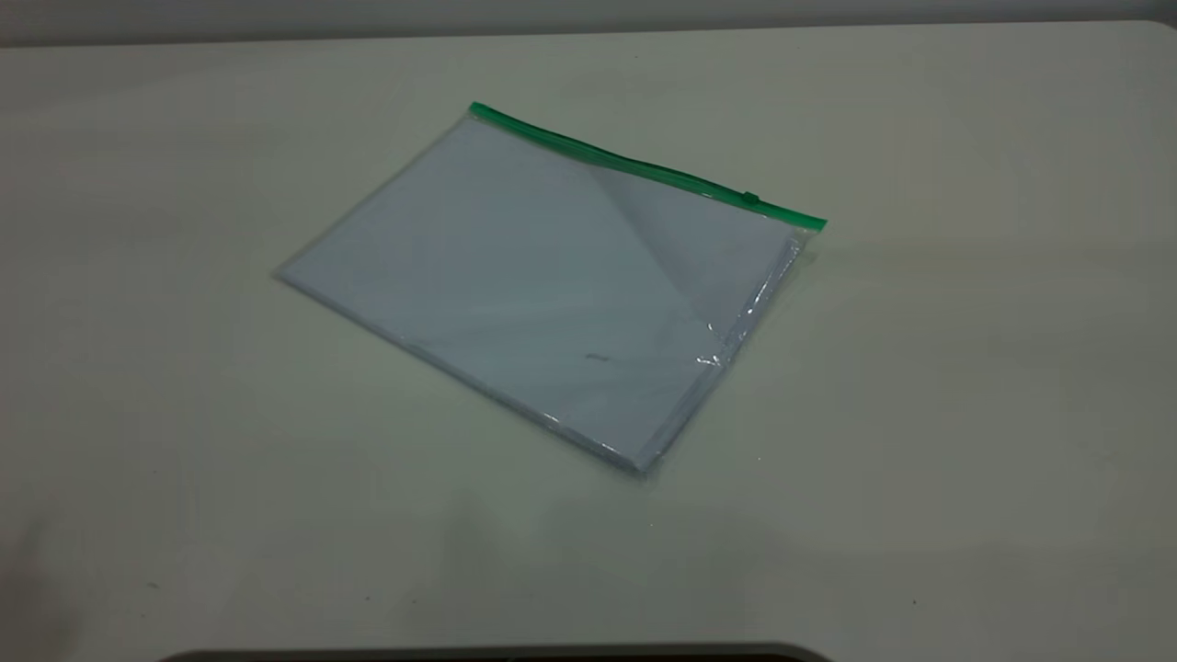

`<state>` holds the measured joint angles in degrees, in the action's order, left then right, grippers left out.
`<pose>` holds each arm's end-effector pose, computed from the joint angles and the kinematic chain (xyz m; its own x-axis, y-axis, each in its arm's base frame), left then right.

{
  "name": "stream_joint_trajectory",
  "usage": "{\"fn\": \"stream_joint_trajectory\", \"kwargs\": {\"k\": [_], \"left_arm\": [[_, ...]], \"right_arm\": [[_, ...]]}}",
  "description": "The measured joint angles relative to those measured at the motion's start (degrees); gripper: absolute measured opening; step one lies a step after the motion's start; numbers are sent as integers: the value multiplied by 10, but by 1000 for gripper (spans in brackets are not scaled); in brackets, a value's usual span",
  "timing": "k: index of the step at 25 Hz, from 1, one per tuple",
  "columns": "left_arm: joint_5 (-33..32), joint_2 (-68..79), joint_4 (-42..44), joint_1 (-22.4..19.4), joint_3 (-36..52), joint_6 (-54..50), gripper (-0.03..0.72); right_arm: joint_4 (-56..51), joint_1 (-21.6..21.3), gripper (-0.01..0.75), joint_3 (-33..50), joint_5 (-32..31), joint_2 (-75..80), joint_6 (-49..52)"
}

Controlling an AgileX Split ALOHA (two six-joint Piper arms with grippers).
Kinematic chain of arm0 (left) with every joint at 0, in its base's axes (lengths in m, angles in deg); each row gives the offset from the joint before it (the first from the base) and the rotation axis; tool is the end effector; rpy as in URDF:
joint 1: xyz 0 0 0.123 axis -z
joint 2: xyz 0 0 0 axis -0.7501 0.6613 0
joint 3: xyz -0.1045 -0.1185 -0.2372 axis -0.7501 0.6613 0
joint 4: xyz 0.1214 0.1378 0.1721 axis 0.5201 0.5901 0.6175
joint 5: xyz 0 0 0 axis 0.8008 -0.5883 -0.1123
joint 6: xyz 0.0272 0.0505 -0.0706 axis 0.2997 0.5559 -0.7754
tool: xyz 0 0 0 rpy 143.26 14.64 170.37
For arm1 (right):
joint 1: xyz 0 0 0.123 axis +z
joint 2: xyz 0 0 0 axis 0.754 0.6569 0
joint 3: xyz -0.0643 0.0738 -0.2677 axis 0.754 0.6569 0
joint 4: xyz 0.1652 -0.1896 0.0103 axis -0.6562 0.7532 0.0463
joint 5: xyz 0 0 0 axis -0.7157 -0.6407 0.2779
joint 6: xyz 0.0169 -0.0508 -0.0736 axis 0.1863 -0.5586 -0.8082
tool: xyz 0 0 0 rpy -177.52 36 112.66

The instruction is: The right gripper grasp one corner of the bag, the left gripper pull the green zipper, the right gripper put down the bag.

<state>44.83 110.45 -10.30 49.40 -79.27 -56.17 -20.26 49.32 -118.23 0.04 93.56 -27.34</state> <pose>0.1508 -0.0044 0.3501 -0.6149 -0.0172 -0.7884 0.0183 0.9992 -0.0361 0.0398 0.0056 0.3029 -0.5356 -0.0072 -0.8445 -0.0579 0.9979 0.0282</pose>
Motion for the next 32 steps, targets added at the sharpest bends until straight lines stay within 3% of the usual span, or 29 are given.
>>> {"fn": "stream_joint_trajectory", "kwargs": {"k": [10,16,21,26,32], "left_arm": [[112,262,-62,0,-107,54,536],[128,379,-107,1,-171,127,536],[127,452,-152,16,-200,220,536],[110,513,-202,29,-228,306,536],[68,586,-220,41,-289,359,536]], "right_arm": [[-44,0,564,-11,84,272,6],[-93,0,564,-15,192,412,-60],[-212,0,564,-16,261,542,-182],[-396,0,564,-20,310,676,-377],[-601,0,564,-92,285,836,-627]]}}
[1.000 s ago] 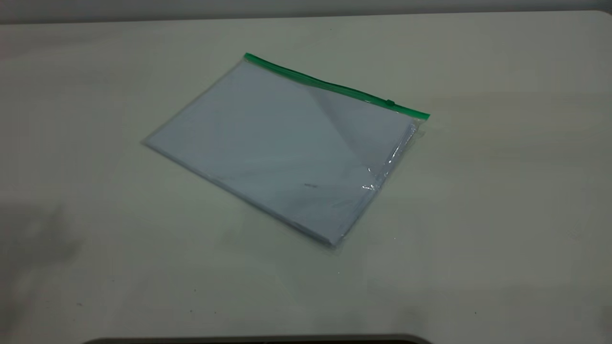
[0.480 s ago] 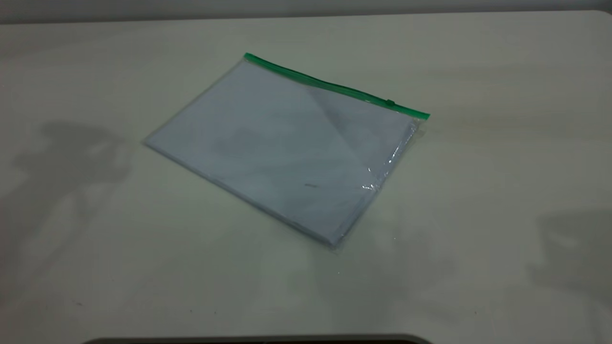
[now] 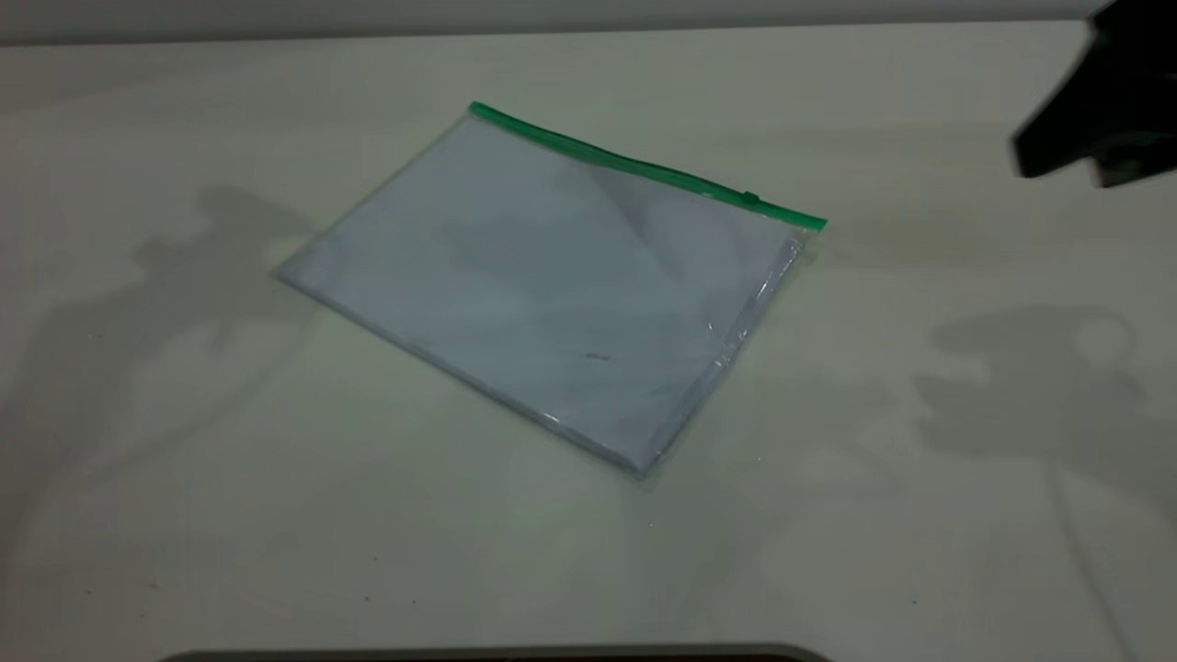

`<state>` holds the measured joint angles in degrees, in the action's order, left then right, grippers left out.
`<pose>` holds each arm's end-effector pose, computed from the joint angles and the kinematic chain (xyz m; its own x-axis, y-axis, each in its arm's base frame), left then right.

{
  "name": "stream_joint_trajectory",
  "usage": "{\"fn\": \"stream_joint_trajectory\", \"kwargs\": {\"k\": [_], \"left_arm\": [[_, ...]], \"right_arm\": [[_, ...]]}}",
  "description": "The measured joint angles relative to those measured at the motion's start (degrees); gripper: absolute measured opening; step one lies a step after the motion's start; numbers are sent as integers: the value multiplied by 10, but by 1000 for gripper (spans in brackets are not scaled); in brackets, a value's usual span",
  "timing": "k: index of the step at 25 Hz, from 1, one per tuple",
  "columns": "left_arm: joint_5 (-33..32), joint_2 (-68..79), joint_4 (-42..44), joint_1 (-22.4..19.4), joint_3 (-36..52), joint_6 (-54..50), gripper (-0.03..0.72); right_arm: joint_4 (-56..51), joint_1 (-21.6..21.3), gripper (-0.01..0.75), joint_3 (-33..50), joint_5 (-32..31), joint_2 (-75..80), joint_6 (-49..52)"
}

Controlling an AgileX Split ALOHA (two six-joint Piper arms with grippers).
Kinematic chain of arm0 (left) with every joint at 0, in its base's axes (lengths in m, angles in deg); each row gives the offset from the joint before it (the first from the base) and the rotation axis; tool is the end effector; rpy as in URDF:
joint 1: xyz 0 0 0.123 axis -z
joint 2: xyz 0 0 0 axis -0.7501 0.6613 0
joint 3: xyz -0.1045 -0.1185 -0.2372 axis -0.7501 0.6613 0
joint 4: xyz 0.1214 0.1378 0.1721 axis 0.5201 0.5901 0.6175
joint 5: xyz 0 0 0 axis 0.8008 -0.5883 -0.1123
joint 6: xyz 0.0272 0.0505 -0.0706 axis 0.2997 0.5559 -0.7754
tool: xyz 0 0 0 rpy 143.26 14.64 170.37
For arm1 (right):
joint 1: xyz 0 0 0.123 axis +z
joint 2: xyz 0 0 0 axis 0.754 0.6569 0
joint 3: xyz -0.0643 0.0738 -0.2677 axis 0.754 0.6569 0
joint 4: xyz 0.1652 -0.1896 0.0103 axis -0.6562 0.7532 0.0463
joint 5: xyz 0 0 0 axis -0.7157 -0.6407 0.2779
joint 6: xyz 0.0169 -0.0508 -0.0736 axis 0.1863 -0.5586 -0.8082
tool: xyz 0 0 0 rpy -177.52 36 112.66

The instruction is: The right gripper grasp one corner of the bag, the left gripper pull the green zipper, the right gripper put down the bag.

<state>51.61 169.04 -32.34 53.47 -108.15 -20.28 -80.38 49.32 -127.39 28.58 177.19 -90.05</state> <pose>0.3925 -0.0564 0.2342 -0.7526 0.3395 -0.5642 0.4457 0.8934 -0.0570 0.2907 0.0379 0.1343 -0.8892 -0.0627 -0.4533 -0.2317 0.9158 0.3279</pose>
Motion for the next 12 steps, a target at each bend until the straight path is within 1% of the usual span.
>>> {"fn": "stream_joint_trajectory", "kwargs": {"k": [2,6,8,12], "left_arm": [[-8,20,-1,4,-16,12,536],[-12,53,0,14,-30,25,536],[-12,66,-1,23,-31,31,536],[1,81,-1,43,-31,40,536]], "right_arm": [[-61,0,564,-29,-25,49,-82],[-171,0,564,-76,-80,147,-205],[-216,0,564,-93,-103,191,-250],[-272,0,564,-116,-123,259,-314]]}}
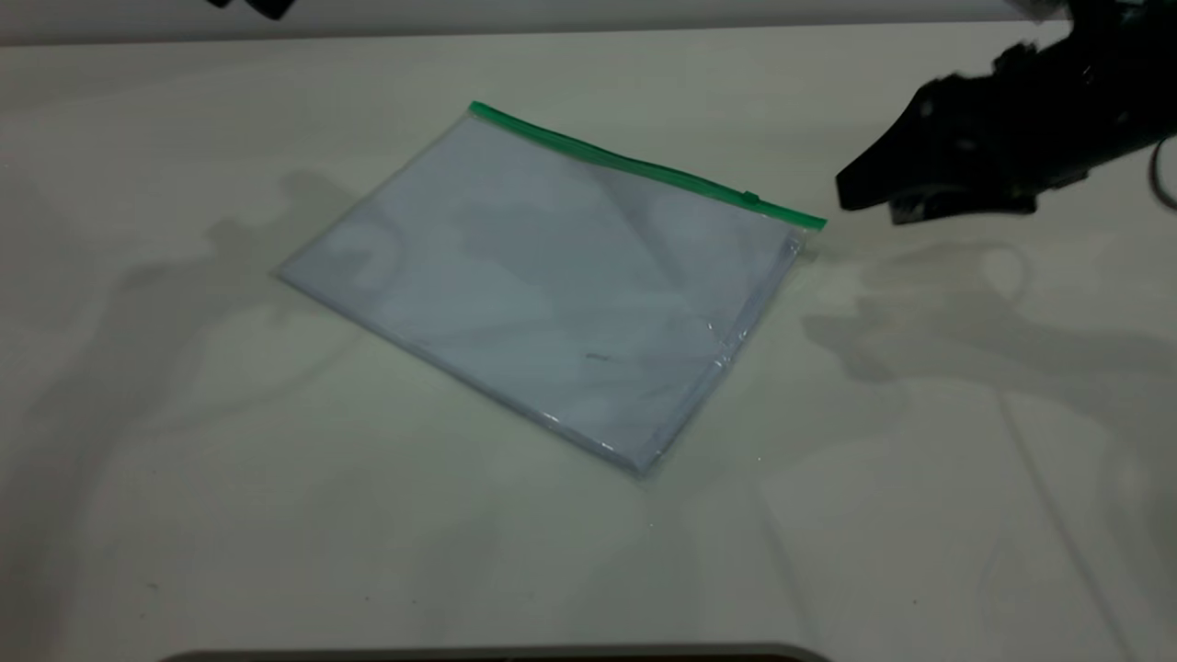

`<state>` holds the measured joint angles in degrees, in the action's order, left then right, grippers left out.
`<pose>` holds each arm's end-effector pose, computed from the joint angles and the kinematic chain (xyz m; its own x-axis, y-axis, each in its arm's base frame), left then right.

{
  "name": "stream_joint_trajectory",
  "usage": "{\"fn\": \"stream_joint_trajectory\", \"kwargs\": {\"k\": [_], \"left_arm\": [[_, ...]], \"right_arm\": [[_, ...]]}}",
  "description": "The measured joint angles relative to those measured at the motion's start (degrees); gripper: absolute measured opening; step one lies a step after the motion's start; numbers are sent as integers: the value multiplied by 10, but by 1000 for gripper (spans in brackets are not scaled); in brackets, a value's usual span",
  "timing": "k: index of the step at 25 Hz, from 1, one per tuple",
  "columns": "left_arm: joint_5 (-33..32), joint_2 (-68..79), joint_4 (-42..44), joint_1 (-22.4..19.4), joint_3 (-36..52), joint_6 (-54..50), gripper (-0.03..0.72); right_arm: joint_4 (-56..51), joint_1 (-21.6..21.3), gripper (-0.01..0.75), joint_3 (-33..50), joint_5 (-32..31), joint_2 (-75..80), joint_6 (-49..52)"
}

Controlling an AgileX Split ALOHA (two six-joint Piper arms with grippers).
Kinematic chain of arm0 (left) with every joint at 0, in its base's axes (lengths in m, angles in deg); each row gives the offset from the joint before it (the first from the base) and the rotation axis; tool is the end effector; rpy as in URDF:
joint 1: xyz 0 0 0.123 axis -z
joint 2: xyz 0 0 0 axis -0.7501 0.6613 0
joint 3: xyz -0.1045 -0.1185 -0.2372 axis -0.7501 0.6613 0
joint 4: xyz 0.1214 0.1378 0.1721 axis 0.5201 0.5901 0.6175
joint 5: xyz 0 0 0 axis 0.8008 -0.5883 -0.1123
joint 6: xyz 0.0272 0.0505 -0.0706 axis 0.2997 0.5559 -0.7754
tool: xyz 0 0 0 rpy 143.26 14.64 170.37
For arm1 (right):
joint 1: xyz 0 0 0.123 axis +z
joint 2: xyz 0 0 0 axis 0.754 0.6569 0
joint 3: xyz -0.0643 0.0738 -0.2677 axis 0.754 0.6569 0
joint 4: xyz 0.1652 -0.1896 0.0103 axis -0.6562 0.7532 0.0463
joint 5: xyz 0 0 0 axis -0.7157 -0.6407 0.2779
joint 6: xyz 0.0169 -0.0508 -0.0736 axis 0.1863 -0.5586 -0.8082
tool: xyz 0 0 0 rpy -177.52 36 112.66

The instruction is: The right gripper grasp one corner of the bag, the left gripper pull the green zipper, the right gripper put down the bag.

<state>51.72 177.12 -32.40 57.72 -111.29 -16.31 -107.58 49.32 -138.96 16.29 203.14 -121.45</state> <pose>0.4088 -0.0888 0.1922 -0.7334 0.4588 -0.5016 0.5558 0.8296 -0.0538 0.3430 0.0587 0.0437 -0.8860 -0.0729 -0.4579 -0.3365 0.7806 0.5268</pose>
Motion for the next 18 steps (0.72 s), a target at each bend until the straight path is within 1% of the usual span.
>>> {"fn": "stream_joint_trajectory", "kwargs": {"k": [6,14,18], "left_arm": [[29,1,-4,21,0,5,536],[47,2,-4,25,0,6,536],[55,2,-4,26,0,6,536]], "right_arm": [[-50,0,564,-41,-30,79,-44],[-83,0,564,-93,-34,155,-91],[-102,0,564,-115,-51,182,-117]]}}
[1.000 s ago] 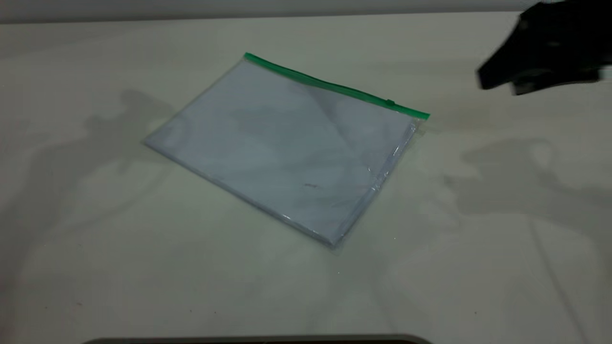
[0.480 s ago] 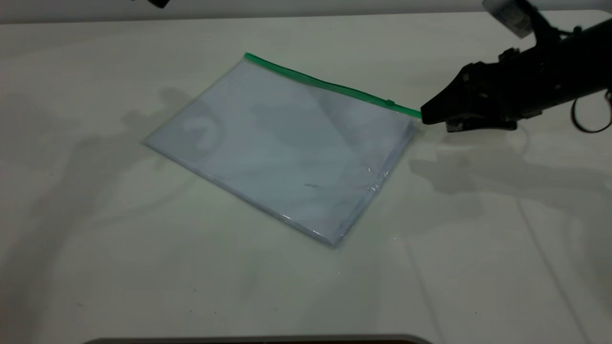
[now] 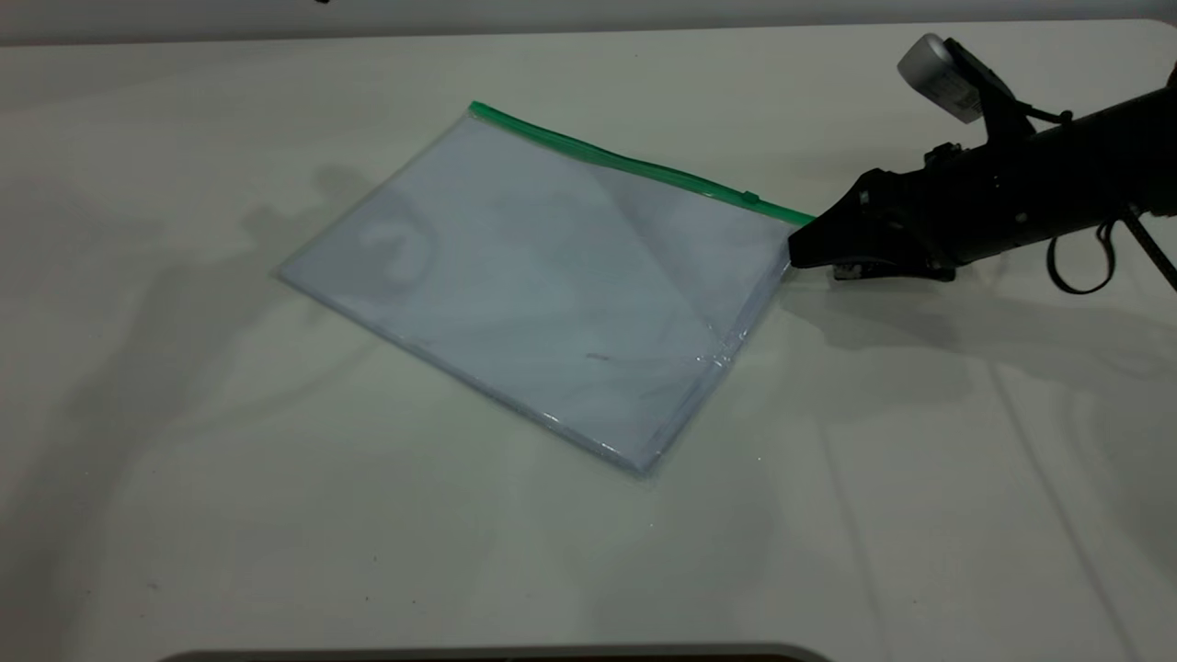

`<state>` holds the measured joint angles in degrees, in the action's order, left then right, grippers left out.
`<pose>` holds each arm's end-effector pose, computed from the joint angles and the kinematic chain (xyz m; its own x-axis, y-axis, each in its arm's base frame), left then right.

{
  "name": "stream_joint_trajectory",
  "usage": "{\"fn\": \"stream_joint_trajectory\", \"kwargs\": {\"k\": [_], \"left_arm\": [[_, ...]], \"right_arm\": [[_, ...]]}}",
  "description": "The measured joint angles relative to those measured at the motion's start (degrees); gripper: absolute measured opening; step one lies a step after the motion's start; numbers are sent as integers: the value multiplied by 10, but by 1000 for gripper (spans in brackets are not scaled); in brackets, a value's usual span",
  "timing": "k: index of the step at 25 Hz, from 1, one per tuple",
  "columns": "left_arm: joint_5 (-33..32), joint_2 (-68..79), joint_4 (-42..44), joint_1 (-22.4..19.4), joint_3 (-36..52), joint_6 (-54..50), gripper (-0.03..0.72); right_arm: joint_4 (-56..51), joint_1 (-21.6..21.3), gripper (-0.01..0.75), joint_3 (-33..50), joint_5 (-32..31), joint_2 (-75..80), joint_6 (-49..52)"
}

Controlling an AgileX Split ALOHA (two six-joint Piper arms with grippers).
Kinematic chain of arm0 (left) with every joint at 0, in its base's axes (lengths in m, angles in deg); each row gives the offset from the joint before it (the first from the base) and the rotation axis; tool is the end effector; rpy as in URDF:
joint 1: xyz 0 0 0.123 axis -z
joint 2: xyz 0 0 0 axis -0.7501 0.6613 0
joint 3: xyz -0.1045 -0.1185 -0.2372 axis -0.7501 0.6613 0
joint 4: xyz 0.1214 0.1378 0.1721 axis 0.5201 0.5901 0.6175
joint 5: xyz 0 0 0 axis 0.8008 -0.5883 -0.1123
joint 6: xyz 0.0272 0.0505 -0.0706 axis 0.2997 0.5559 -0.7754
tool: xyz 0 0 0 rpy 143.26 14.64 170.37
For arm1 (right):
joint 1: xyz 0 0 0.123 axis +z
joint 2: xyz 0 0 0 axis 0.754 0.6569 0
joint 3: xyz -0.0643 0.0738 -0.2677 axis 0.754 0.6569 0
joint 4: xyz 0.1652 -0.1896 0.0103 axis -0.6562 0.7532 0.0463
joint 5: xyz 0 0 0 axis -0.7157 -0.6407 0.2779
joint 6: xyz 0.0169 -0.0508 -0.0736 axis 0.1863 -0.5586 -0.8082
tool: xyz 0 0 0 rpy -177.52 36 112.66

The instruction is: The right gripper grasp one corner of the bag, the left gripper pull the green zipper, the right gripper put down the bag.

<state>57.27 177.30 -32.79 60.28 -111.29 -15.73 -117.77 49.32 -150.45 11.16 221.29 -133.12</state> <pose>0.4127 -0.1060 0.1944 -0.6790 0.4699 -0.5640 0.5704 0.8214 -0.0024 0.3729 0.0638 -0.0344 -0.8738 -0.0392 -0.4848 -0.3529 0.7370 0.5765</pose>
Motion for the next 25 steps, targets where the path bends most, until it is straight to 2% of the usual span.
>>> {"fn": "stream_joint_trajectory", "kwargs": {"k": [10,19,22,25], "left_arm": [[4,0,0,0,0,1,536],[18,0,-2,1,0,0,536],[18,0,-2,1,0,0,536],[18,0,-2,1,0,0,536]], "right_arm": [[-10,5,564,-36,-45,44,-14],[-10,52,564,-56,-30,45,-24],[-8,54,534,-64,-26,46,-23],[-8,54,447,-68,-25,46,-20]]}}
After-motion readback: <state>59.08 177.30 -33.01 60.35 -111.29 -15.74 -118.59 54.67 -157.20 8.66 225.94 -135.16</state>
